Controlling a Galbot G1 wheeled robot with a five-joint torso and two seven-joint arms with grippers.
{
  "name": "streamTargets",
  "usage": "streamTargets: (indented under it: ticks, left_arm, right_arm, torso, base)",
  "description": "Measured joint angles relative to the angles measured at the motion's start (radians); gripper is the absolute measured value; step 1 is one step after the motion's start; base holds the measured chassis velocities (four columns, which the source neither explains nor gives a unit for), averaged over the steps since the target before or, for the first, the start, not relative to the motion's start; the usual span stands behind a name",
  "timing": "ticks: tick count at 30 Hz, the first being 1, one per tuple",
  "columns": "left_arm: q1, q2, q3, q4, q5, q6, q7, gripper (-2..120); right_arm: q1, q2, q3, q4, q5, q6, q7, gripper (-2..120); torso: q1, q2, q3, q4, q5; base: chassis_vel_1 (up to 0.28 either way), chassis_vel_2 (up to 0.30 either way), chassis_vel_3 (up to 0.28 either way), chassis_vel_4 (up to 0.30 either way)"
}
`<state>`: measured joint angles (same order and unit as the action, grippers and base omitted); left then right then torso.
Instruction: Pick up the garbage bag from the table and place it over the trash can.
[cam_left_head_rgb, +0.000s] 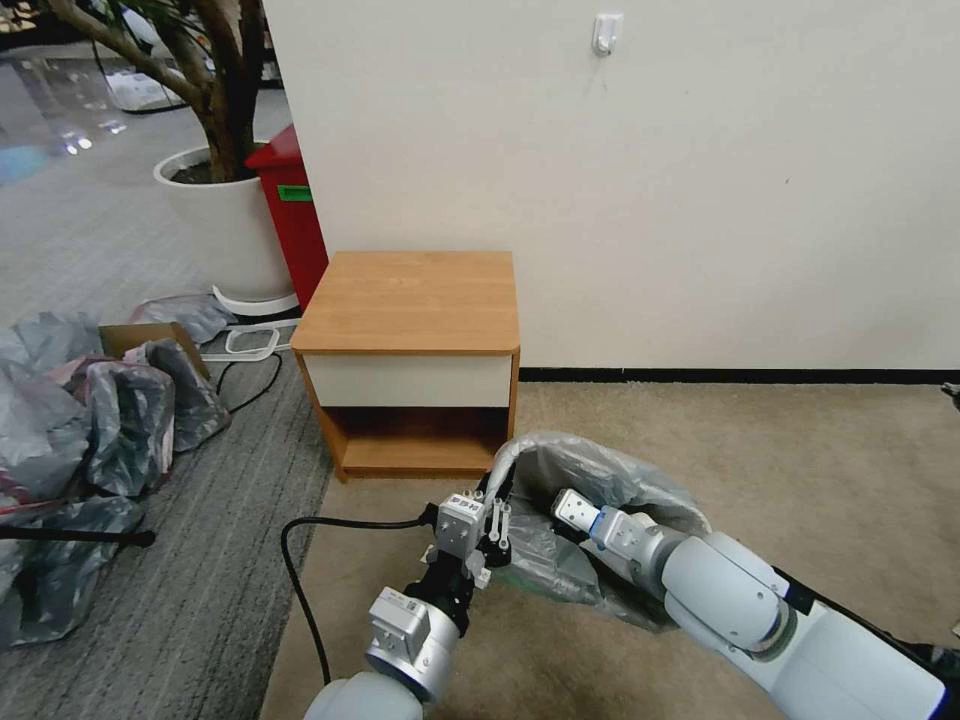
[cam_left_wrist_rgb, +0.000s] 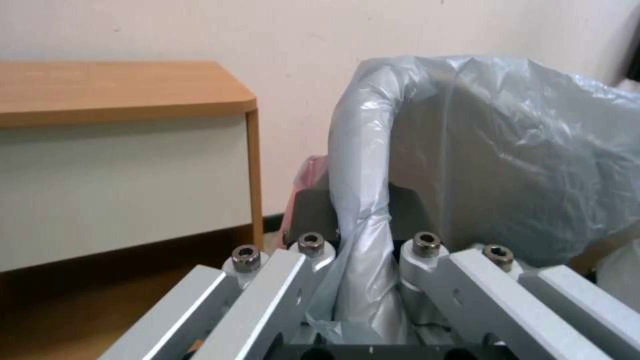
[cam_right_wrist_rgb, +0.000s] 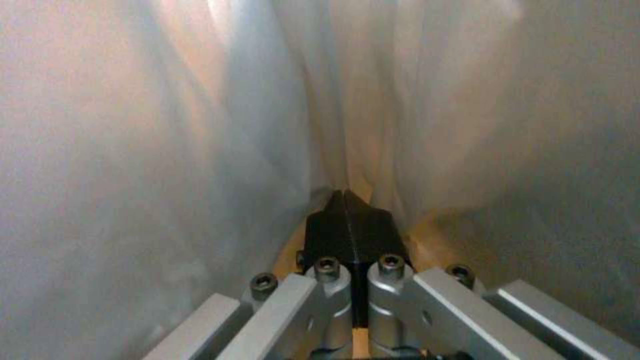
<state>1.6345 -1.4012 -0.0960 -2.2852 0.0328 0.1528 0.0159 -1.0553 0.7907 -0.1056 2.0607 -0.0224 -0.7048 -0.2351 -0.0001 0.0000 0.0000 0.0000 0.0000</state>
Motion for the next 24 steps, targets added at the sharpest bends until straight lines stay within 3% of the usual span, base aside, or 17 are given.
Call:
streamTargets:
  ticks: [17, 24]
  left_arm:
    - [-0.008, -0.013, 0.011, 0.030, 0.007, -0.003, -0.005, 7]
    - [-0.042, -0.024, -0.053, 0.063, -0.093, 0.033, -0.067, 7]
  right_arm:
    - [0.002, 0.001, -0.001, -0.014, 0.002, -0.001, 0.004, 0]
    - [-0.030, -0.054, 0.040, 0.072, 0.102, -0.001, 0.004, 0]
  torso:
    - [0.000, 0.000, 0.000, -0.0001, 0.0001]
    - [0.000, 0.000, 0.000, 0.0000, -0.0001]
  base:
    - [0.000, 0.000, 0.000, 0.000]
    - [0.000, 0.000, 0.000, 0.000]
